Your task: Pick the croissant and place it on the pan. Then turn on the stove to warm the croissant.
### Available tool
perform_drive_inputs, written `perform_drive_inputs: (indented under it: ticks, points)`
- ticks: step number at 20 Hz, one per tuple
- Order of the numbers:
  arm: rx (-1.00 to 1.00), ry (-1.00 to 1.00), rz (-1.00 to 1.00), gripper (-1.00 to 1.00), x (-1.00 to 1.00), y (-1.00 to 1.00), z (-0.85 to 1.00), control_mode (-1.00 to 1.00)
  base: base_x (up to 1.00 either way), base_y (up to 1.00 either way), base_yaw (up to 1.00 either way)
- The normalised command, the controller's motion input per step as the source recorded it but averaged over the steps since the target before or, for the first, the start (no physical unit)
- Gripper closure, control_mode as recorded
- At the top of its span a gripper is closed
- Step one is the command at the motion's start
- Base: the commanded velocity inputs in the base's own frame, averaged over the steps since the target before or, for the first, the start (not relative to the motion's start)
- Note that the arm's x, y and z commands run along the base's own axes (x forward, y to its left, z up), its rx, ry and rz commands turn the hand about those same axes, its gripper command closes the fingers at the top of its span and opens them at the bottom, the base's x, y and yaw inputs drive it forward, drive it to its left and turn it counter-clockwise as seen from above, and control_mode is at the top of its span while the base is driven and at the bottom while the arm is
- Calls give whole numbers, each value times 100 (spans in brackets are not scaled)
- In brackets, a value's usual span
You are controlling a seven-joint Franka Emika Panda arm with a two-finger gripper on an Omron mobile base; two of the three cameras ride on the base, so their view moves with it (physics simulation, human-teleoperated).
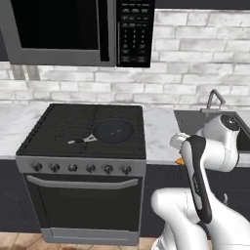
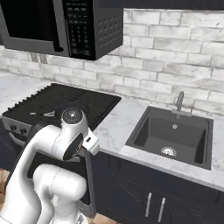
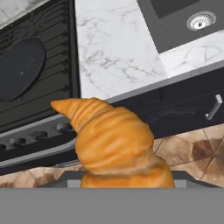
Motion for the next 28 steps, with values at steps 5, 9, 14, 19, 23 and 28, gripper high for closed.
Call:
perform_drive_inputs:
  ticks: [5, 9, 14, 19, 23, 28]
  points:
    - [0, 0, 0, 100, 0, 0, 0, 100, -1, 40, 3]
    - [0, 0, 0, 100, 0, 0, 0, 100, 0, 39, 1]
    - [0, 0, 0, 100, 0, 0, 0, 100, 0, 43, 1]
    - [0, 0, 0, 100, 0, 0, 0, 100, 0, 46, 0]
    - [0, 0, 0, 100, 0, 0, 0, 100, 0, 52, 0]
    - [0, 0, 0, 100, 0, 0, 0, 100, 0, 50, 0]
